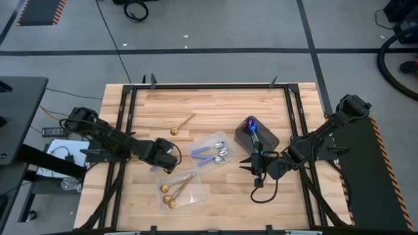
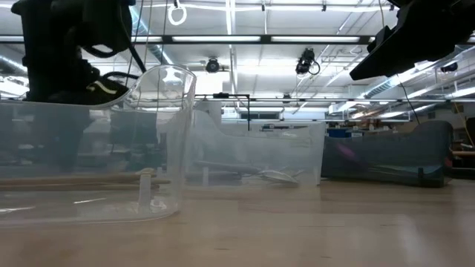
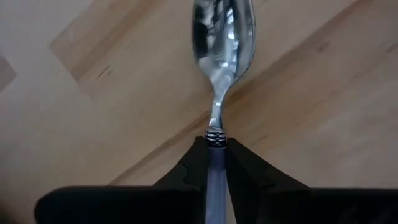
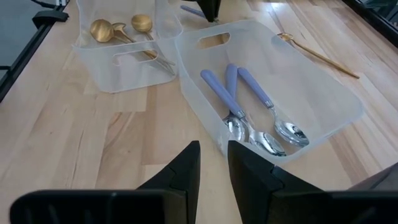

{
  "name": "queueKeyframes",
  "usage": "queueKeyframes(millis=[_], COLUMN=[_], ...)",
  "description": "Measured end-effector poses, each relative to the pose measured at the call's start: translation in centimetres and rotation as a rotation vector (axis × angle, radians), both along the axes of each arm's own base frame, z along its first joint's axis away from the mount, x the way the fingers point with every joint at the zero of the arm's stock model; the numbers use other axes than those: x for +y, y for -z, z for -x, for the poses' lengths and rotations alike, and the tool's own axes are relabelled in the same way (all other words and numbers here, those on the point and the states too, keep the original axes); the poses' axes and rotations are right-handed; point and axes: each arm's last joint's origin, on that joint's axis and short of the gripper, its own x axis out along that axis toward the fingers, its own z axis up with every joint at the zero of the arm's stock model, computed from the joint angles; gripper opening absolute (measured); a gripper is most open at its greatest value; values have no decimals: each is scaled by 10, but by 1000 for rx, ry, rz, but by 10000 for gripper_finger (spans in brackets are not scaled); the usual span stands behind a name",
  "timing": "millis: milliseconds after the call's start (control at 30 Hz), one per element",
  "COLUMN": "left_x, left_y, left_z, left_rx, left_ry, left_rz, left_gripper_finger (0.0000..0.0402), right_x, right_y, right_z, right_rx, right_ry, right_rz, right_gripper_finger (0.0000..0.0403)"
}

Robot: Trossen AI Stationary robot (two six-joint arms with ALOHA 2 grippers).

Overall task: Sort silverware by color (type)
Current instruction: Put the violet spoon into the top transparent bin

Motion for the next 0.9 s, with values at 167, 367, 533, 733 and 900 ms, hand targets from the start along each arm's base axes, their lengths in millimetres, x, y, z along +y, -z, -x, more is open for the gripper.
queueKeyframes(millis=[167, 367, 533, 733, 900], left_x=[-2, -4, -2, 2, 8], left_y=[-4, -3, -4, 8, 18], left_z=[-2, -1, -2, 2, 5], left_rx=[-22, -25, -53, -90, -144], left_ry=[10, 5, -28, -124, -161], left_rz=[-20, -23, -68, -71, -102], left_gripper_finger=[9, 3, 55, 124, 132], right_x=[0, 1, 1, 1, 1], right_y=[0, -1, -1, -1, -1], right_z=[0, -1, -1, -1, -1], right_rx=[1, -7, -9, -9, -10], right_ry=[-3, -6, -6, -7, -7], right_rz=[-3, -8, -9, -10, -10], right_gripper_finger=[92, 92, 92, 92, 92])
